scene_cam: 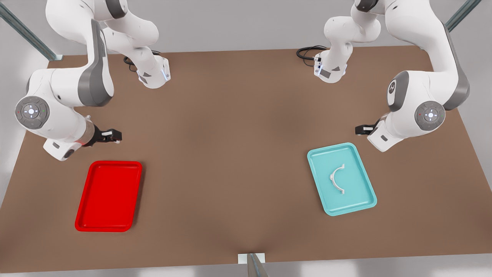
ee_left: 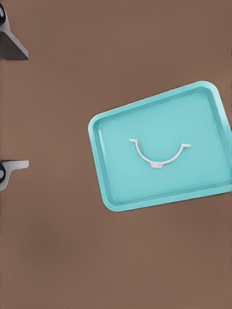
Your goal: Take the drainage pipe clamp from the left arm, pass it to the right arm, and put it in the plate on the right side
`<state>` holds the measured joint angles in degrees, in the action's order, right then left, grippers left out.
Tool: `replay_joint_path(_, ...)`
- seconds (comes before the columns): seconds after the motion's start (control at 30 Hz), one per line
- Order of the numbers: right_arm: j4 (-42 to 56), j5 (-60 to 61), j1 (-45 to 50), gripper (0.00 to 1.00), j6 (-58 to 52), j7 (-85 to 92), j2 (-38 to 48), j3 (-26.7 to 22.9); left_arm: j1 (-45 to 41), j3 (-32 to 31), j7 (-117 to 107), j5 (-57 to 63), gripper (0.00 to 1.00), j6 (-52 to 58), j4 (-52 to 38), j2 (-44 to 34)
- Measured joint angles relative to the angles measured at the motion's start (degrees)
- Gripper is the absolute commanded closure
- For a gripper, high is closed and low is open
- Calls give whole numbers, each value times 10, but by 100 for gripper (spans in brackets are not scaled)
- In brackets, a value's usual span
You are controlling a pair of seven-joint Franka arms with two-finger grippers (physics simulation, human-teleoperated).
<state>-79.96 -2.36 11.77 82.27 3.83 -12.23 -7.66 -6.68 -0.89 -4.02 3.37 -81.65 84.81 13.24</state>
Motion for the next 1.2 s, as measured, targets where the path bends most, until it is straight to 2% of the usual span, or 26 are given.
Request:
replay_joint_path(0.1,-8,-1,3,0,14,5,3,0,0,0,-3,0,0,-10,0,11)
replay_joint_path(0.2,-22,0,2,0,29,10,5,0,12,1,-14,-6,0,-78,4,113)
replay_joint_path(0.33,-43,-2,2,0,47,15,13,0,18,3,-80,-15,0,-233,13,240)
replay_joint_path(0.5,-52,-3,2,0,62,20,15,0,5,2,-208,-14,0,-367,-15,320)
replay_joint_path(0.67,-63,-3,2,0,71,24,18,0,5,2,-332,-15,0,-449,-3,329)
replay_joint_path(0.93,-75,-3,2,0,83,30,18,0,7,-1,-502,-15,0,-497,36,325)
replay_joint_path(1.0,-76,-3,2,0,85,31,18,0,7,-2,-533,-14,40,-502,39,326)
replay_joint_path(1.03,-78,-3,2,0,86,31,18,0,7,-2,-548,-14,51,-504,39,326)
replay_joint_path(1.07,-79,-3,2,0,86,32,18,0,7,-2,-562,-14,54,-506,40,326)
replay_joint_path(1.2,-82,-3,2,0,89,33,18,0,8,-3,-610,-14,53,-511,40,326)
